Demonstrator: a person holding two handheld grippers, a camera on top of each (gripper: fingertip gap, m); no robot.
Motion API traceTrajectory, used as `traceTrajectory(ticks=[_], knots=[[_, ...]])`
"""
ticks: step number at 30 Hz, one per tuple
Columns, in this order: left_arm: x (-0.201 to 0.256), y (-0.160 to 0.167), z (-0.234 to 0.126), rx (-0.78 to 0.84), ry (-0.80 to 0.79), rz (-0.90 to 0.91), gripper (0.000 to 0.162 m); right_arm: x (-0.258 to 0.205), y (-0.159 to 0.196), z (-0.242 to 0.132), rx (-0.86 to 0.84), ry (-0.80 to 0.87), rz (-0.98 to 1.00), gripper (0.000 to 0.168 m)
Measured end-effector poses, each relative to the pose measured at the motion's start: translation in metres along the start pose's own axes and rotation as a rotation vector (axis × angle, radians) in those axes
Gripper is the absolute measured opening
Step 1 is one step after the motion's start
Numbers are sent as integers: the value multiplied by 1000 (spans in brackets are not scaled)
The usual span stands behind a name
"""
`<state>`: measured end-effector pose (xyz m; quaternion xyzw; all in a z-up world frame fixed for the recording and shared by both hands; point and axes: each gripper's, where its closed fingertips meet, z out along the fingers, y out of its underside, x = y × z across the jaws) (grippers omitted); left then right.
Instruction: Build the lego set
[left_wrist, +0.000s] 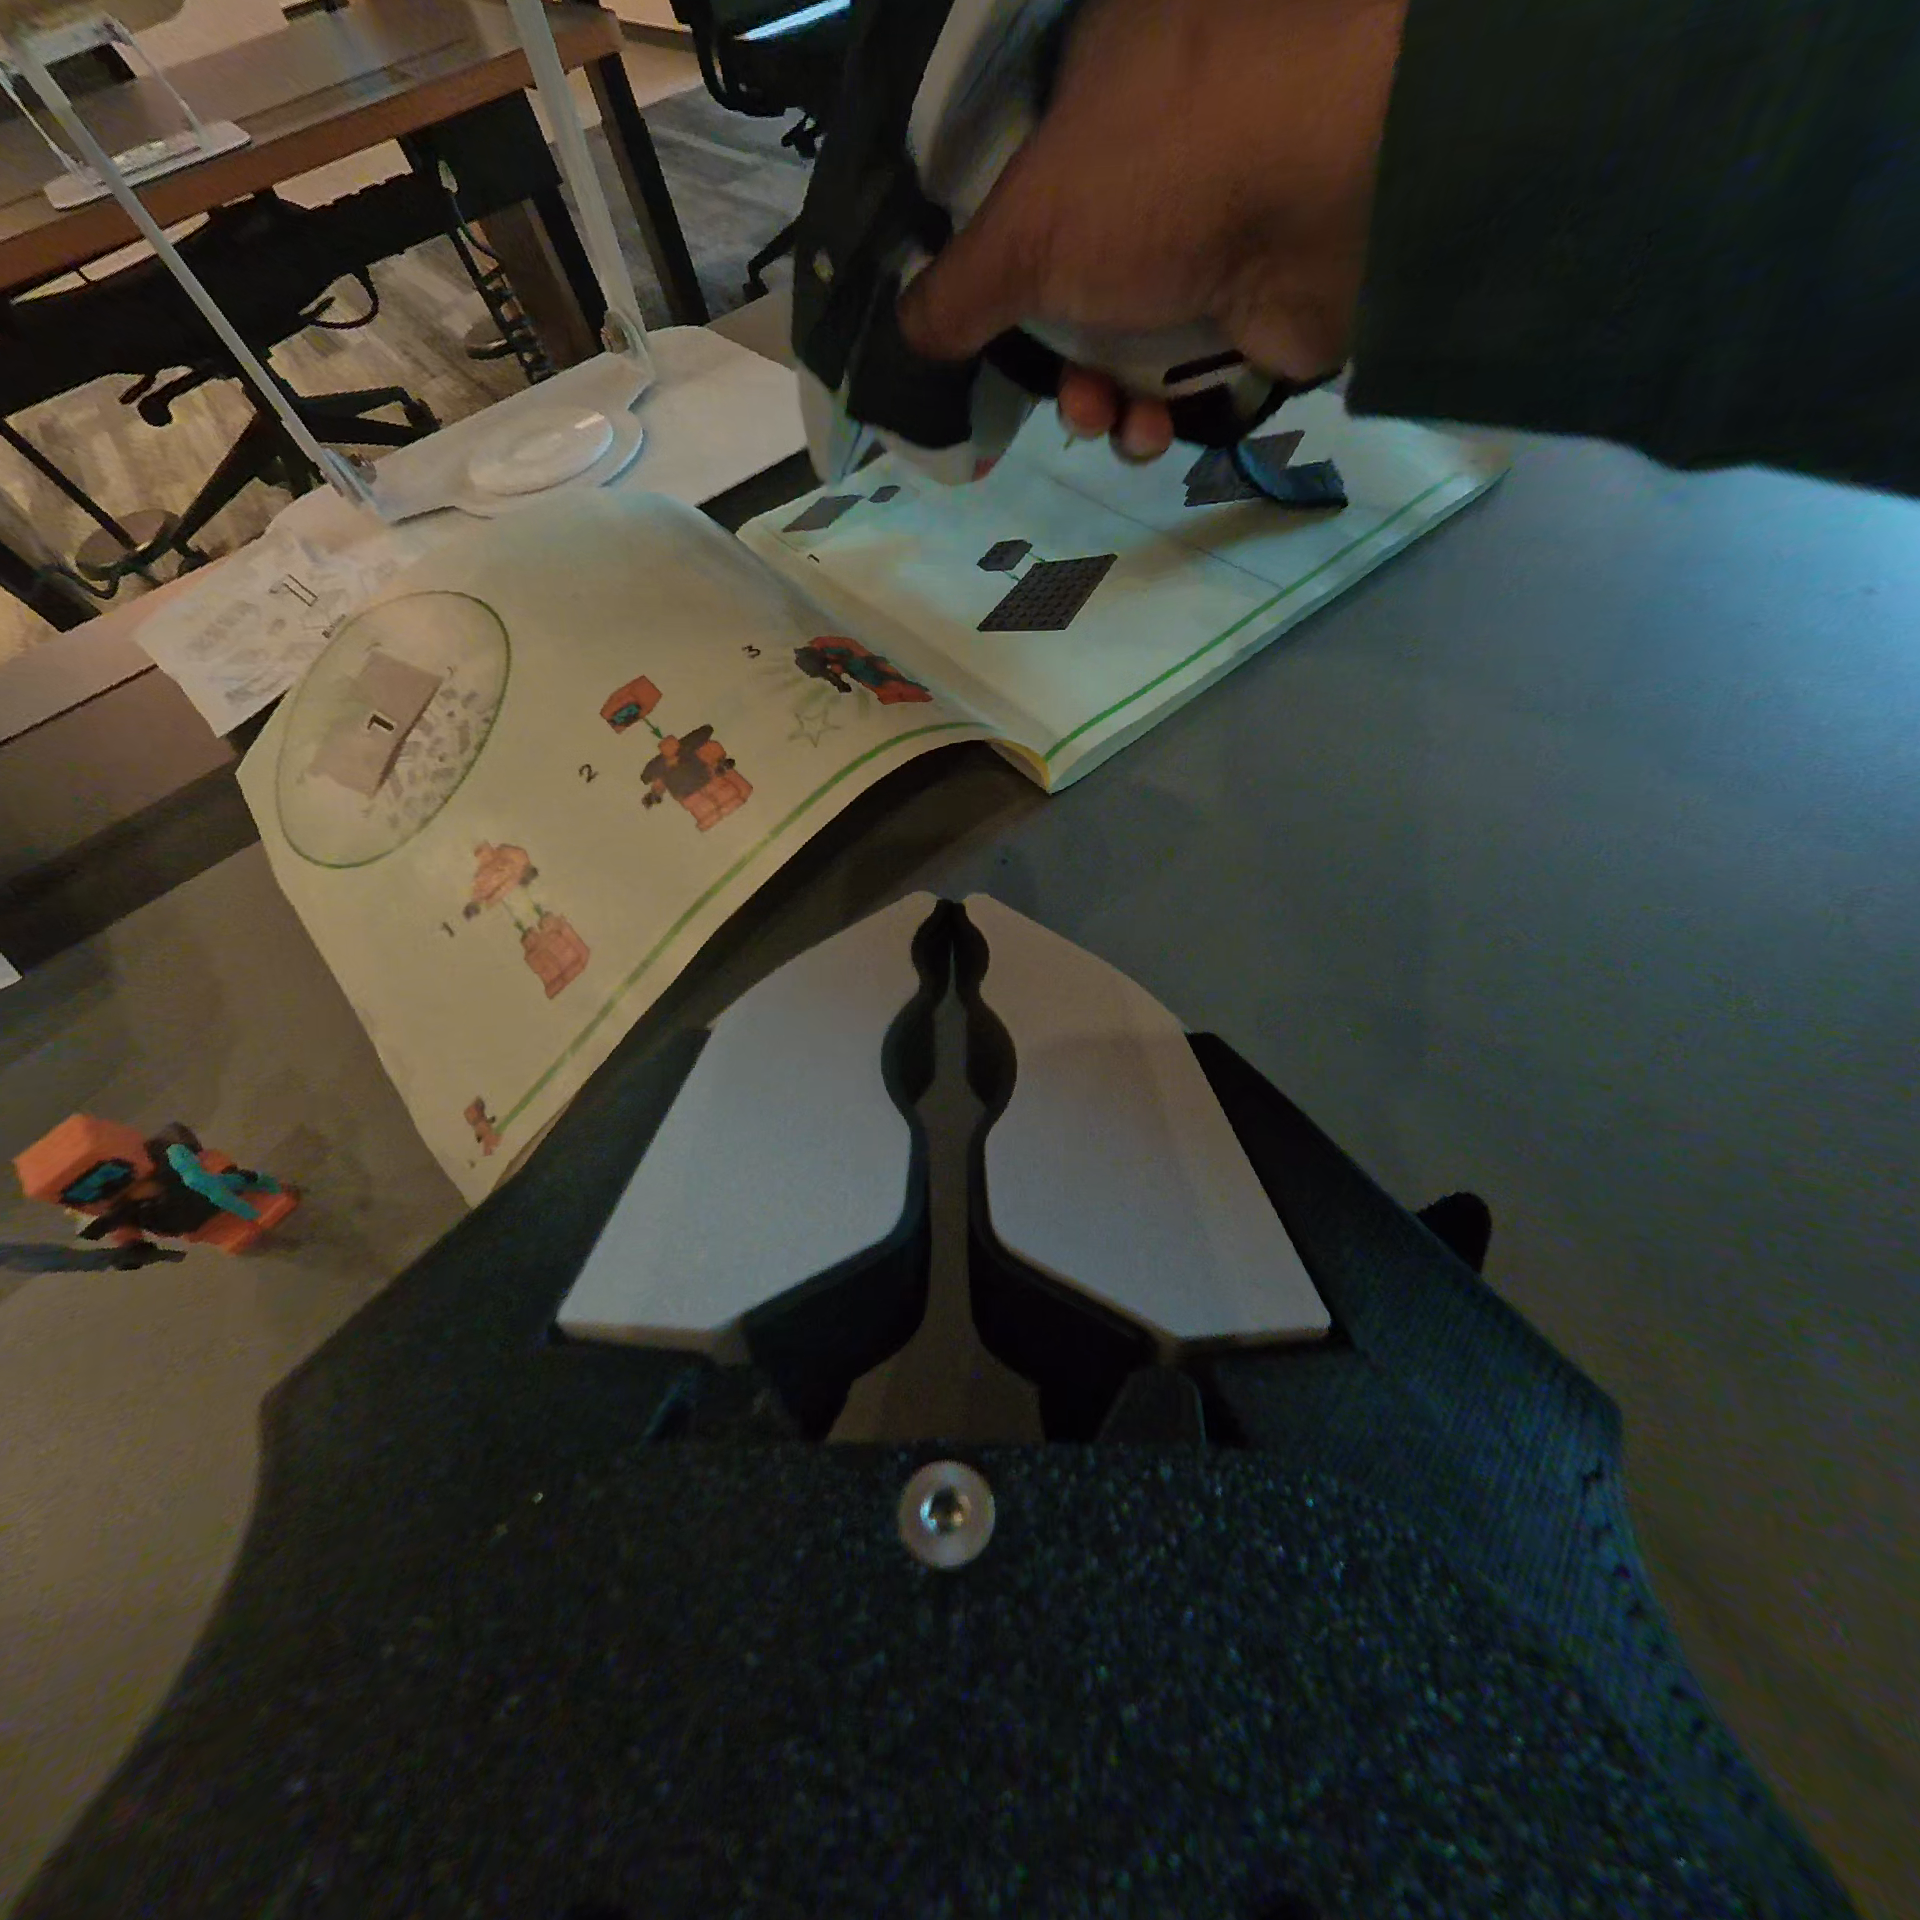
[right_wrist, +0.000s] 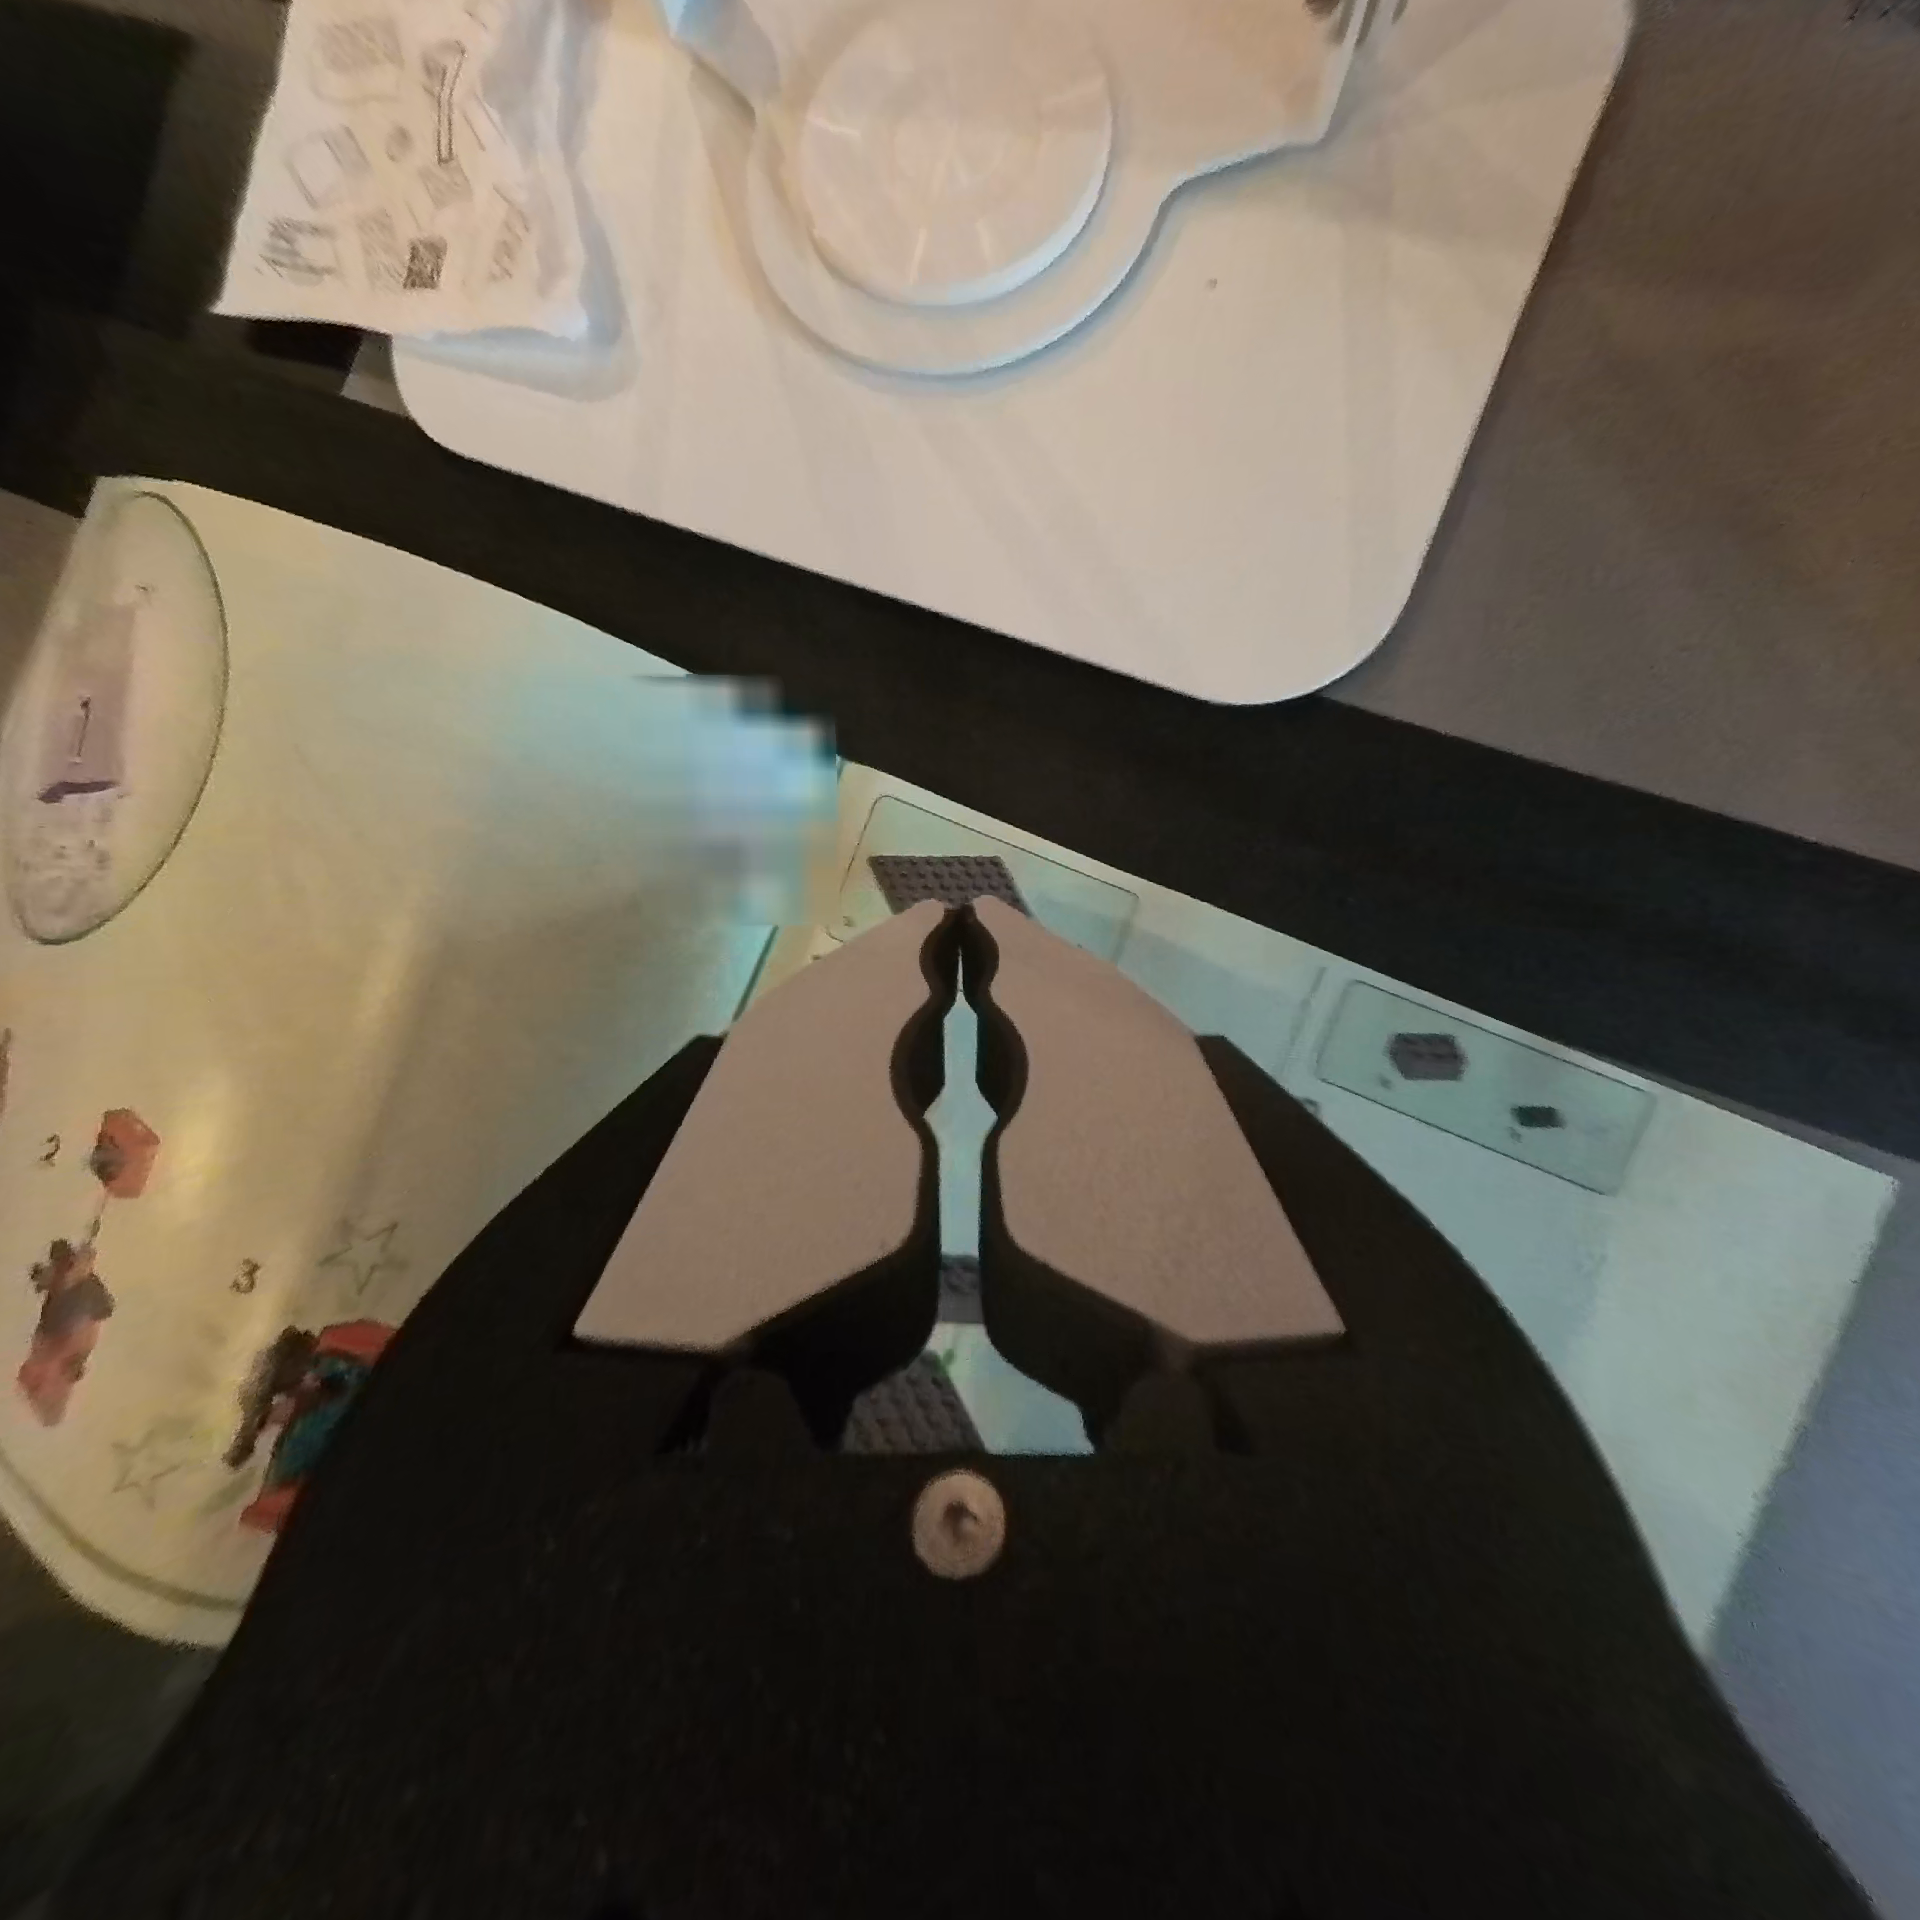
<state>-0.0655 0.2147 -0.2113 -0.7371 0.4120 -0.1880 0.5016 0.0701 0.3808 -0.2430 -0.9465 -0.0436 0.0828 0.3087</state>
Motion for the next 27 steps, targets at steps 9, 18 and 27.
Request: traceTrajectory(ticks=[9,18,27], knots=[[1,0,1,-3,3,7,0,25,8,-8,-7,31,6,0],[1,1,1,-6,4,10,0,25,9,-9,11,8,-33,0],[1,2,2,-9,5,15,0,21,8,-7,40,-36,-122,0]])
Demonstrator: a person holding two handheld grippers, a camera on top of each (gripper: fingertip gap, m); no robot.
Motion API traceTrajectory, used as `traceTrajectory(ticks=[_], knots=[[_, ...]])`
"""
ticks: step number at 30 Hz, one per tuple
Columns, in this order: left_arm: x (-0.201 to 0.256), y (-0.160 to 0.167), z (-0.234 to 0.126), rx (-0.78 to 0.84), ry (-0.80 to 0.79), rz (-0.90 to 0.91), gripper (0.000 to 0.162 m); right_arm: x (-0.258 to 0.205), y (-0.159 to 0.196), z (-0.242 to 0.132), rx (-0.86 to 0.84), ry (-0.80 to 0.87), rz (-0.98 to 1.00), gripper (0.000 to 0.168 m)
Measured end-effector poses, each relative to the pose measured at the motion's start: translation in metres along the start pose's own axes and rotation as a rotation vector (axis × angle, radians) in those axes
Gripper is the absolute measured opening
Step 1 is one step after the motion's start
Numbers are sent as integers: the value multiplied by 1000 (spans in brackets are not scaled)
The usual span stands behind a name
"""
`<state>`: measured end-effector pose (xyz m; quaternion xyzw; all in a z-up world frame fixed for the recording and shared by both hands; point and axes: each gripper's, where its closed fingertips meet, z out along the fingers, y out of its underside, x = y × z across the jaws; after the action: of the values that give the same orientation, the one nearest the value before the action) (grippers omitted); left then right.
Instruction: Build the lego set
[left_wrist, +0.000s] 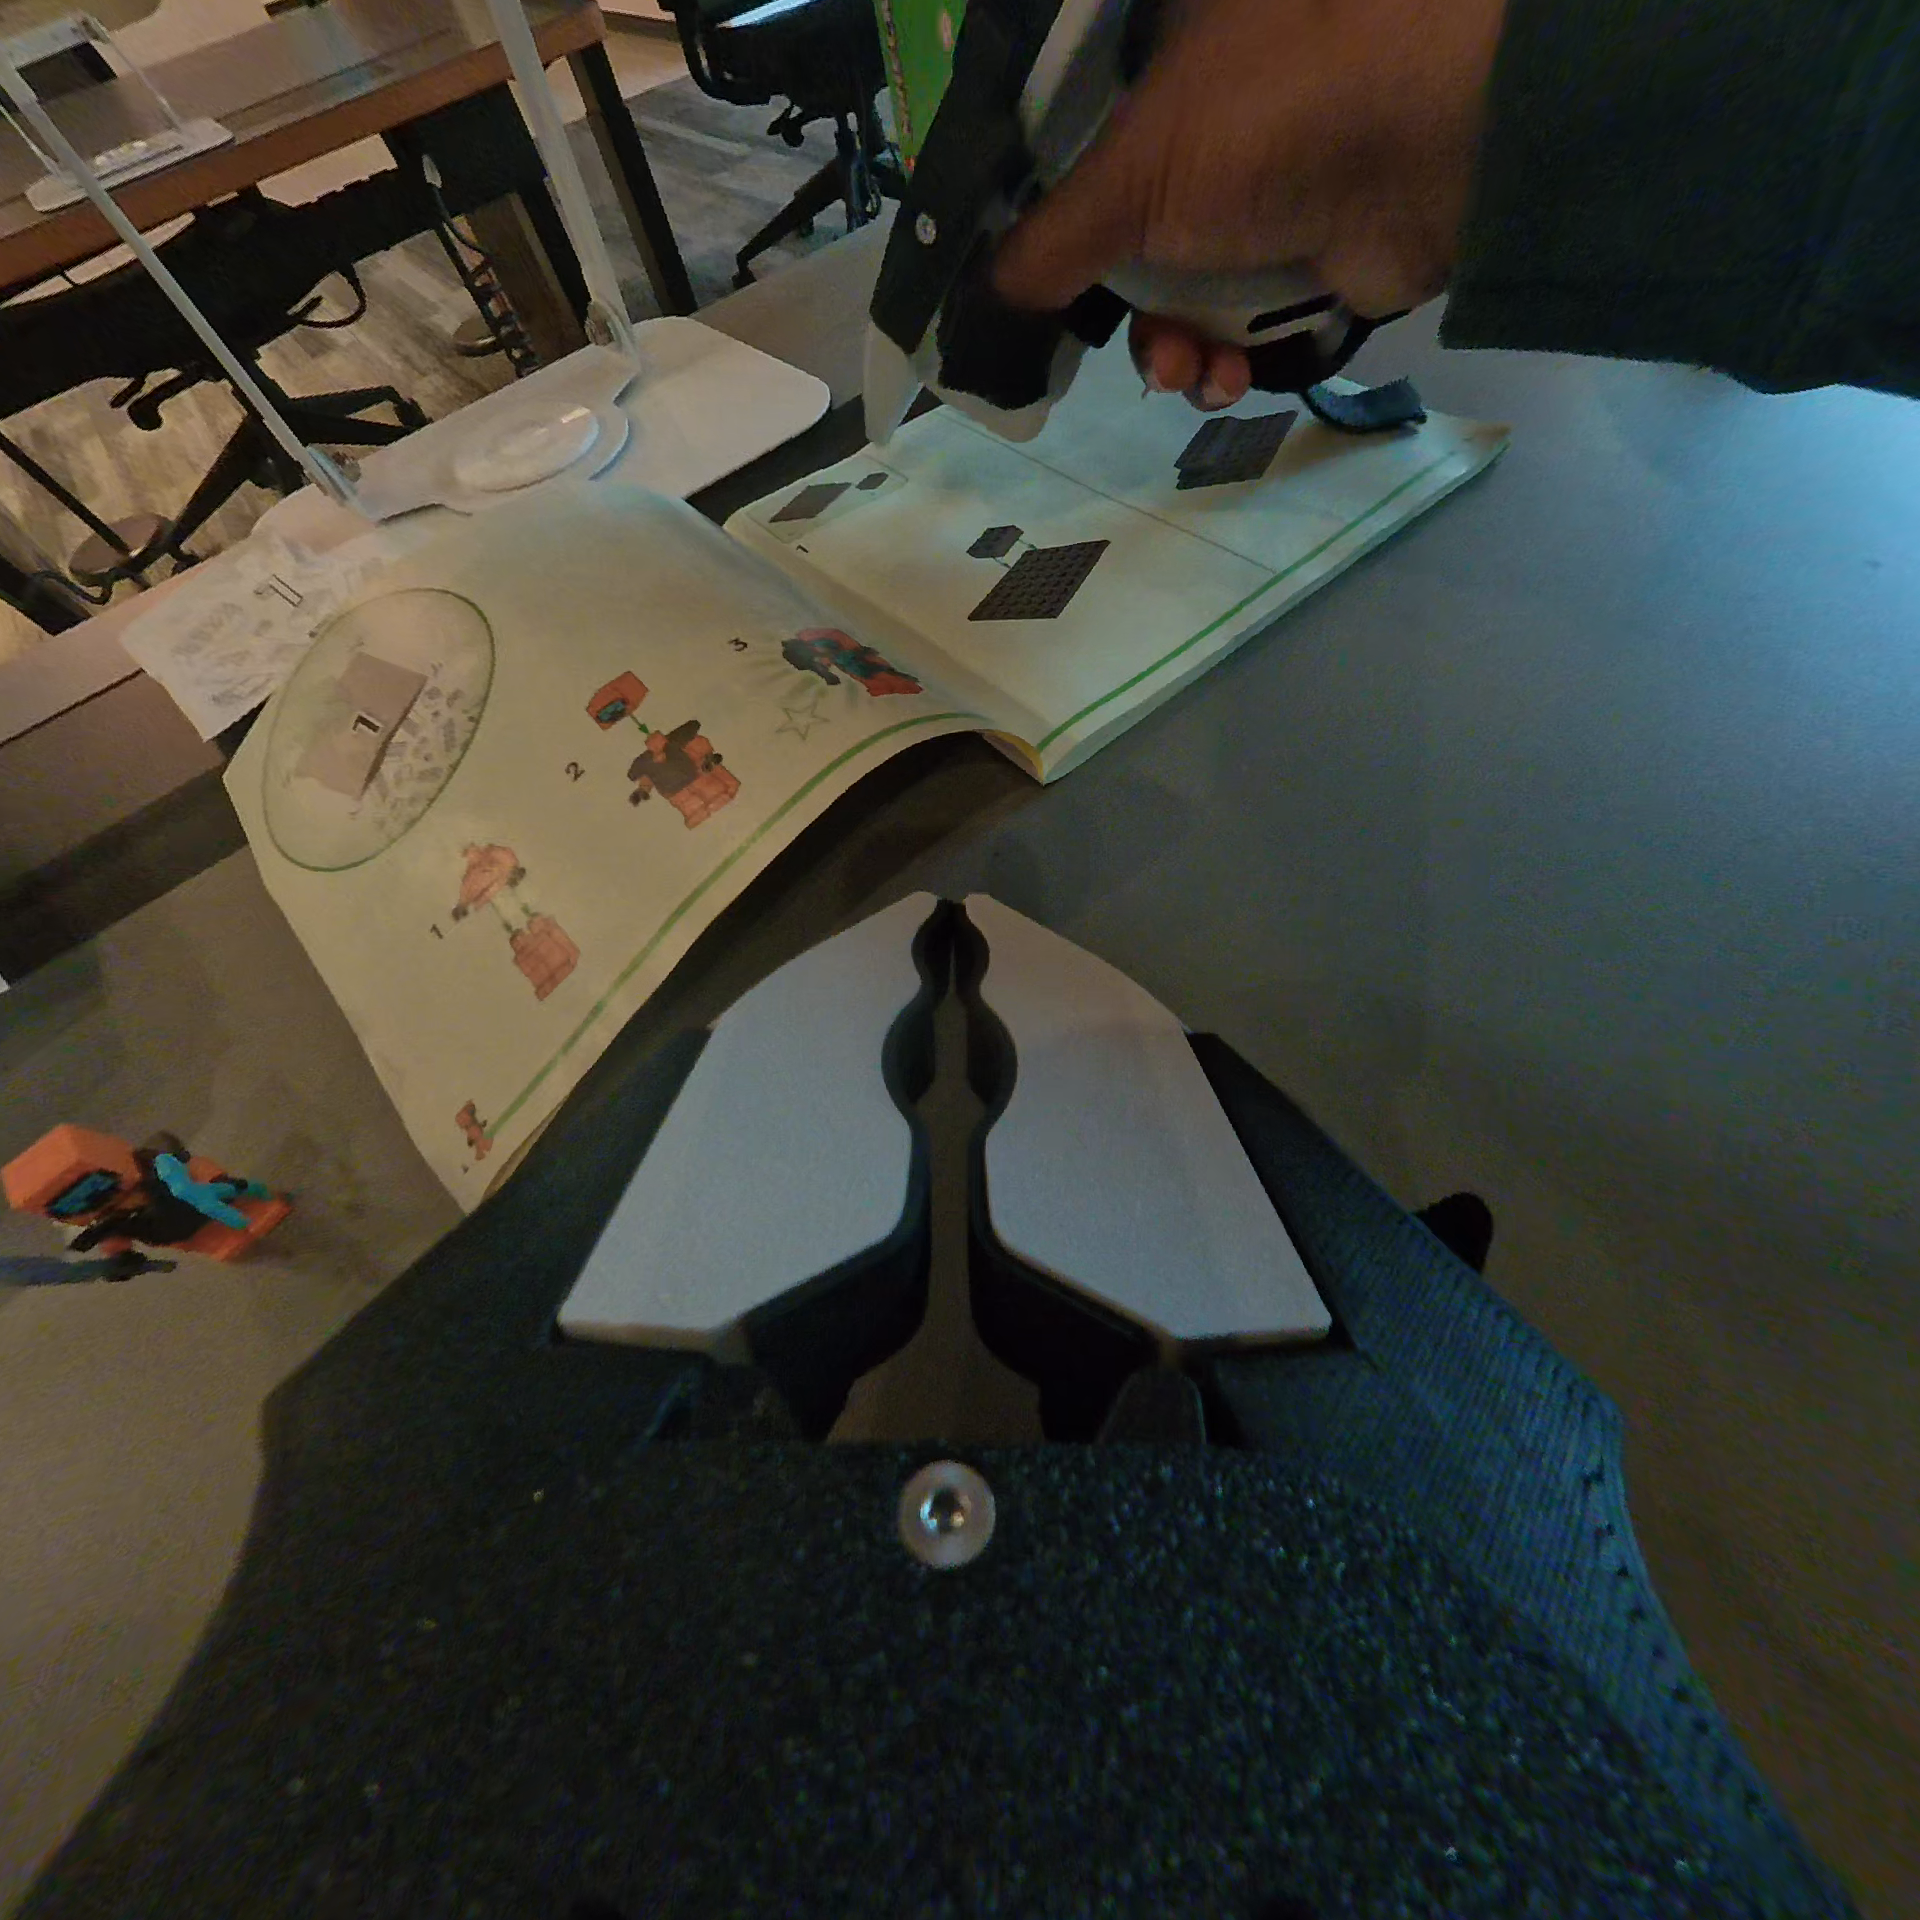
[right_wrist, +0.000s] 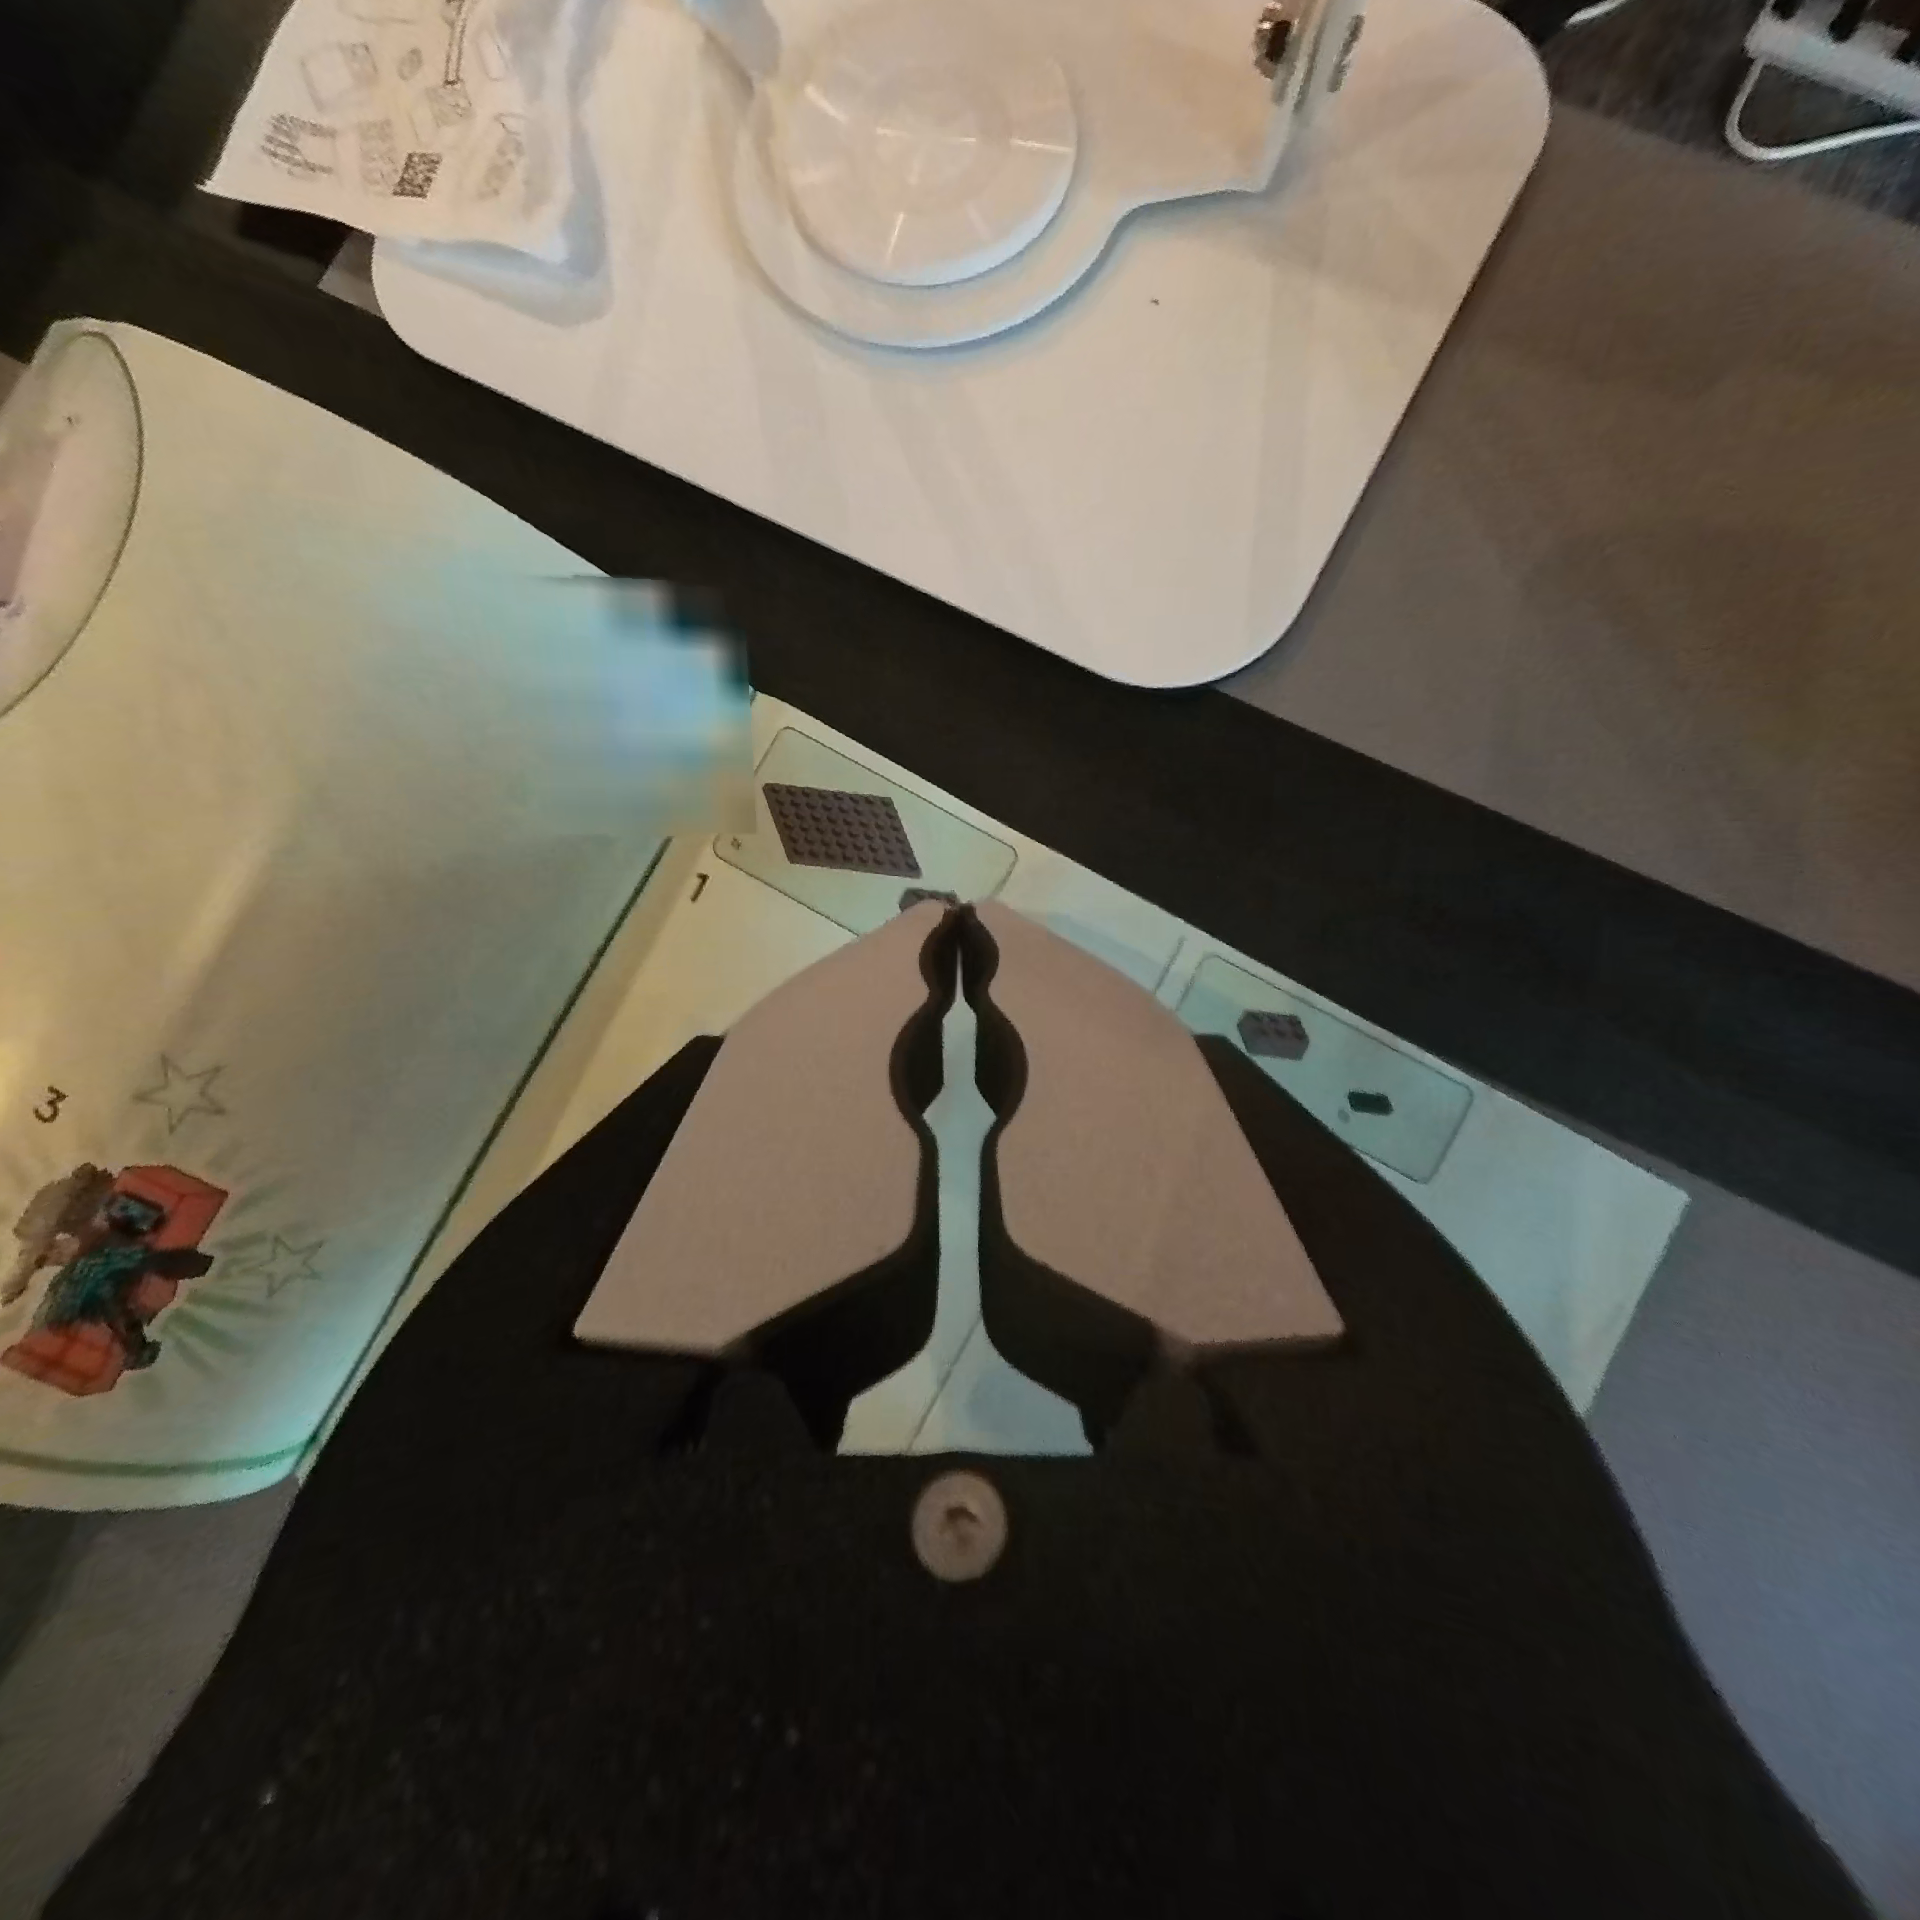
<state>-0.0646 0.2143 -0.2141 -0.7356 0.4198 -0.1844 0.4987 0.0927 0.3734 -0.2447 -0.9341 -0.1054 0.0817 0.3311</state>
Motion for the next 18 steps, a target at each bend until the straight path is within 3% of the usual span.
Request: traceTrajectory(ticks=[18], knots=[[-1,1,1,-2,-2,2,0,0,2,9,-47,11,-13,0]])
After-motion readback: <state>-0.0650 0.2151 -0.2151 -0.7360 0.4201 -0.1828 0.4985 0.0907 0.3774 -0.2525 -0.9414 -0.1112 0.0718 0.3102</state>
